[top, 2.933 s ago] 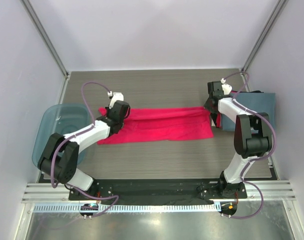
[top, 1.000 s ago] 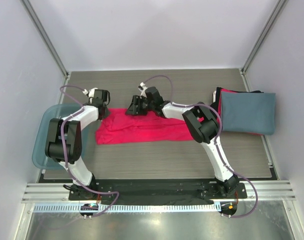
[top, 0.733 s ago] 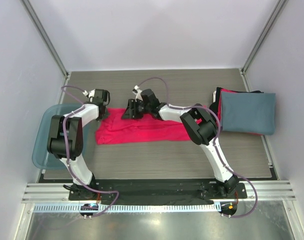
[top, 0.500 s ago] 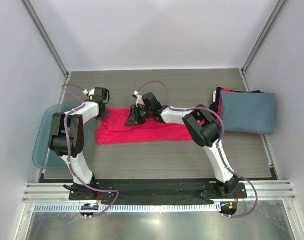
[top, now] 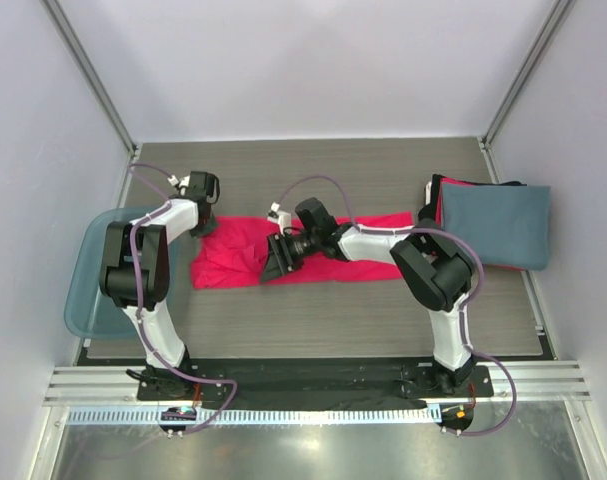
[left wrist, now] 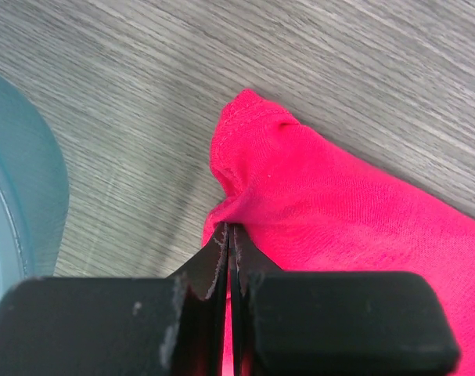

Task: Fold and stack the t-shirts
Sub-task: Fold the tshirt

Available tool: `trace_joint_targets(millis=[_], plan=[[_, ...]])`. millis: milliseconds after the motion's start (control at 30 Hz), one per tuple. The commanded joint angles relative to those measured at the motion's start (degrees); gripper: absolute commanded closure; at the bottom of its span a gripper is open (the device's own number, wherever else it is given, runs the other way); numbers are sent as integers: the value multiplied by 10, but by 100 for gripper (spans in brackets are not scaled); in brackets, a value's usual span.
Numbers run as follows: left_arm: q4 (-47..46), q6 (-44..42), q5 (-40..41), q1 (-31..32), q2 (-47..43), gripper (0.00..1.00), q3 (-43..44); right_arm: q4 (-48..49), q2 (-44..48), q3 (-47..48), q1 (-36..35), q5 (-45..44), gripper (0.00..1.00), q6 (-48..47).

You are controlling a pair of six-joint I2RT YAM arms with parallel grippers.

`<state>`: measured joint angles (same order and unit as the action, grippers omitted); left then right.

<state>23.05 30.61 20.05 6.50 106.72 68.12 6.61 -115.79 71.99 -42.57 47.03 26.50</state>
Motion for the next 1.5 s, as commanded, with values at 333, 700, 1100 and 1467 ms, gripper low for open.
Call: trace_joint_targets(millis=[333,700,1100,1467], plan=[[-42,15,-5,14,-148,95,-58,-51,23,76,21,-94,41,6],[-63,61,-84,15,-140,91,-66,54,-147,221,22,-70,23,130],[1,72,-146,13,-7,92,45,70,-174,236,-22,-28,23,145],[16,67,-133,5,16,92,61,67,-66,103,-101,18,25,99]])
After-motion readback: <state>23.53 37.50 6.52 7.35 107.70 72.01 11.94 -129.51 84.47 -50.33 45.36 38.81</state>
